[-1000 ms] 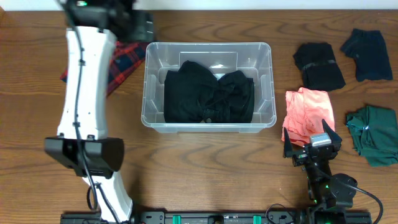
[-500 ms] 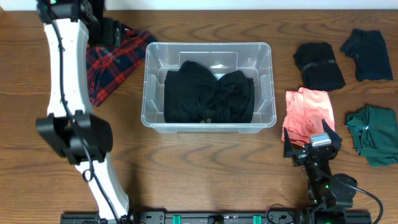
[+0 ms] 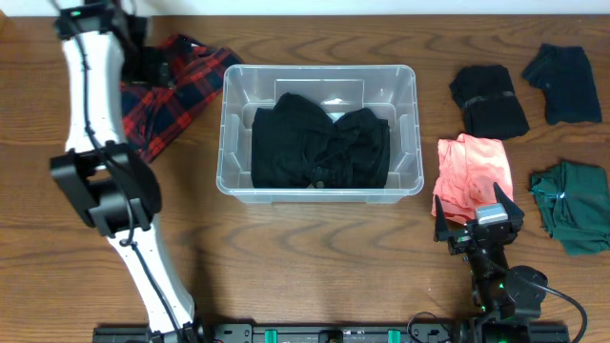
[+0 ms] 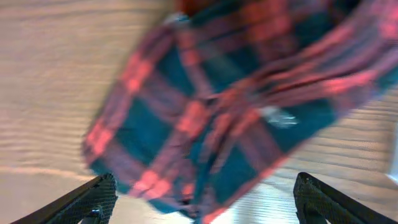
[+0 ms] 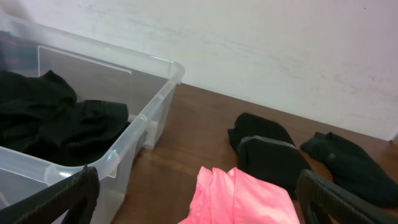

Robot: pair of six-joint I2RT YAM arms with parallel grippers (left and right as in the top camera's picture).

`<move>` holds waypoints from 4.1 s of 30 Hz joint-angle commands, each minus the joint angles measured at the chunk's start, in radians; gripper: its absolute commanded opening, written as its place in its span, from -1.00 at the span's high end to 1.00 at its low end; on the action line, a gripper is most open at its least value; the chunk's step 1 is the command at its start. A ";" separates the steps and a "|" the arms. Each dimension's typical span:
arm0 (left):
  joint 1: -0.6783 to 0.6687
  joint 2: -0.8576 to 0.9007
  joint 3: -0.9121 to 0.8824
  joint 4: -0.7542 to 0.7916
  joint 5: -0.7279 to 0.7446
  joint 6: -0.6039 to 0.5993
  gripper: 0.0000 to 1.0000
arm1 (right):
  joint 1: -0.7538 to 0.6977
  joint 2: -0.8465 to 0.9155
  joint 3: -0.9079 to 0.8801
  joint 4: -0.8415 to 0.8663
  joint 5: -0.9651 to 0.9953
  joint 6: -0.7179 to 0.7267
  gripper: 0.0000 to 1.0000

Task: Pack container
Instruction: 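Move the left gripper back to the plaid shirt, then grasp the red-and-green plaid shirt with the left gripper and lift, then carry the plaid shirt over the bin and lower it onto the black garment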

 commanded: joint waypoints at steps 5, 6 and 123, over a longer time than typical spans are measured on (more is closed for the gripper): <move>0.084 0.040 0.000 0.043 0.011 -0.130 -0.84 | -0.014 -0.005 -0.002 -0.003 0.002 -0.006 -0.98; 0.092 0.049 0.000 0.054 0.011 -0.174 -0.84 | -0.014 -0.005 -0.002 -0.003 0.002 -0.006 -0.98; 0.069 -0.823 -0.288 0.083 0.618 -0.433 0.89 | -0.014 -0.005 -0.002 -0.003 0.002 -0.006 -0.98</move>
